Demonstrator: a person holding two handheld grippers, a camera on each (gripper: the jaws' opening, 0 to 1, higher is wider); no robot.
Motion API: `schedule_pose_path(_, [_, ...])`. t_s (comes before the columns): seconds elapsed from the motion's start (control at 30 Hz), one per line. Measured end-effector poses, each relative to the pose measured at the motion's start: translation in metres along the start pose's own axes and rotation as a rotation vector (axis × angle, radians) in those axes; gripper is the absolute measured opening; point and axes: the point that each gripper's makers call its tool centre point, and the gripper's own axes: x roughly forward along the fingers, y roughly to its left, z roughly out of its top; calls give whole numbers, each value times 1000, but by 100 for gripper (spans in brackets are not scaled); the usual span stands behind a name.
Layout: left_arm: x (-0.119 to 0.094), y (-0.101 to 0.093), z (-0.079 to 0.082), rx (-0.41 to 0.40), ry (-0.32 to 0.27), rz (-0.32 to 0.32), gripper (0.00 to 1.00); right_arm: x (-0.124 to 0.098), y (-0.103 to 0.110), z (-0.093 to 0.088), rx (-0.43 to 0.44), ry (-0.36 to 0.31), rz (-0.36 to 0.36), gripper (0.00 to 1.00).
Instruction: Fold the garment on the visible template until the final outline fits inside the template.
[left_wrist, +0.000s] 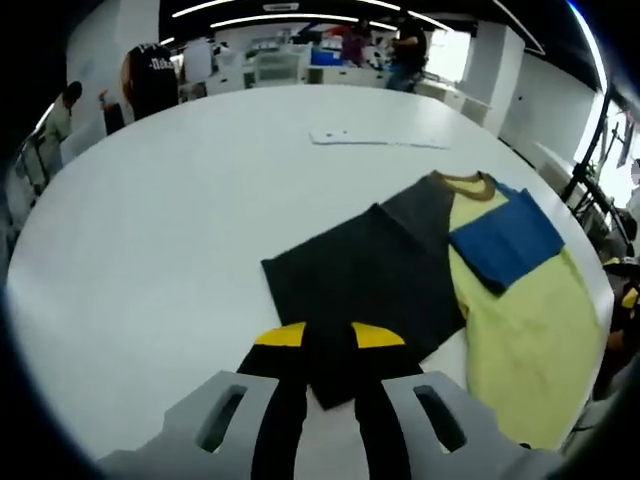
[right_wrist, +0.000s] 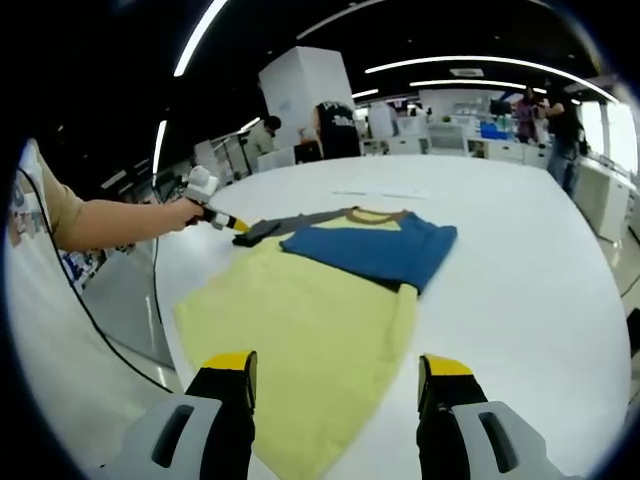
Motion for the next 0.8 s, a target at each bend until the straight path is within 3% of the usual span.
schedule_pose_path(0.1, [3, 3, -7, -4, 18, 17, 18, 0, 0, 0, -1, 1, -1, 64])
schedule_pose_path(0.33, [-3, 0, -6, 28, 11, 30, 16, -3, 1, -4, 2, 5, -4, 63])
schedule_pose_path(0.53, [-7, -1, -4, 55, 6, 19, 1, -7, 2, -6, 2, 6, -6, 63])
schedule_pose_path(0.8, [-15, 3, 4, 49, -21, 15, 0, -10, 2, -7, 0, 5, -7, 63])
